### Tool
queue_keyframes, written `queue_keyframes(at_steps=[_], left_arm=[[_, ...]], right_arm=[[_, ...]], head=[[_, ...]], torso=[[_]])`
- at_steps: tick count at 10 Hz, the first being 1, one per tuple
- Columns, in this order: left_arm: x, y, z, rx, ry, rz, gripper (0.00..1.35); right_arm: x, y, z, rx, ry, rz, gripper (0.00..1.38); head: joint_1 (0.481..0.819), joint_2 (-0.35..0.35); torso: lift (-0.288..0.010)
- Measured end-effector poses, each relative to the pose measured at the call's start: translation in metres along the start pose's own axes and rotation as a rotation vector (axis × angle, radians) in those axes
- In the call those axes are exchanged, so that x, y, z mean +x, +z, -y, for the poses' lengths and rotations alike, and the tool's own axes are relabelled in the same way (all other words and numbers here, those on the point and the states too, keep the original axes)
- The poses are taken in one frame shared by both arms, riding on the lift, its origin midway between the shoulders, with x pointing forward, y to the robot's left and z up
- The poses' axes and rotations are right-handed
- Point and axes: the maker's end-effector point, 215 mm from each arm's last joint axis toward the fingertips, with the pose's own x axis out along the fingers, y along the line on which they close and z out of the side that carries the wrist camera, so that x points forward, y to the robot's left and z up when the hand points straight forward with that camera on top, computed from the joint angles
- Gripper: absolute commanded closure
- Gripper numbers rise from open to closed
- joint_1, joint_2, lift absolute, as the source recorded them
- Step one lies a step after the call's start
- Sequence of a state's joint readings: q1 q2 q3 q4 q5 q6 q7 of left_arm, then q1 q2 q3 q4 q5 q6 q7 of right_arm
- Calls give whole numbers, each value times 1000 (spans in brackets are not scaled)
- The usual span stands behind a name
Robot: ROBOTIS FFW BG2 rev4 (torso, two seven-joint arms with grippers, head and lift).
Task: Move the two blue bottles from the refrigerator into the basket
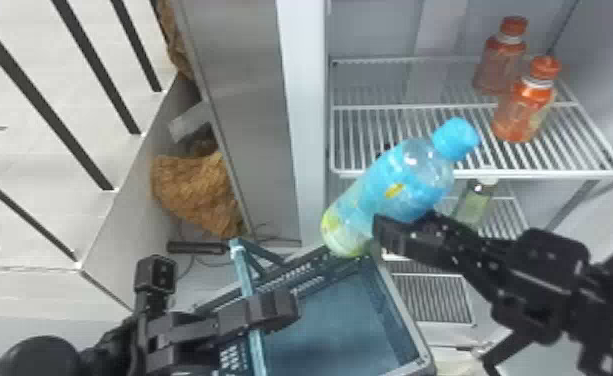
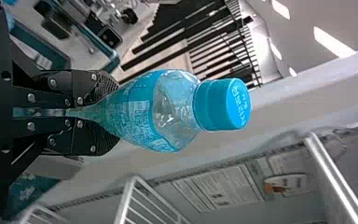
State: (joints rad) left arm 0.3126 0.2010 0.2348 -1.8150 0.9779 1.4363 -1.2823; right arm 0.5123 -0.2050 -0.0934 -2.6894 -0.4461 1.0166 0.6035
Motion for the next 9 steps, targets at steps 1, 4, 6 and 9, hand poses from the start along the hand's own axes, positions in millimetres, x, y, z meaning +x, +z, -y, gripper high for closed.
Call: queue_keyframes(at_steps=[1,4,6,9], left_arm=[[-1,0,-1,-2,4,1,1197],[-1,1,-1,1,6,2,1197],[-1,0,0,0,3,2,1197],[1,1,2,0,-5,-3,1196]], right_arm=[[-3,-8,-11,15,22,-25,1276],[-9,-39,-36,79,83,-122,1276],[-14,-59,-29,105,56,-183,1274],[-8,-89,-31,179,93,-256,452]], head=[[695,89],[695,127],[695,115],[695,120]], torso=[[-10],[-10],[-10],[-10]])
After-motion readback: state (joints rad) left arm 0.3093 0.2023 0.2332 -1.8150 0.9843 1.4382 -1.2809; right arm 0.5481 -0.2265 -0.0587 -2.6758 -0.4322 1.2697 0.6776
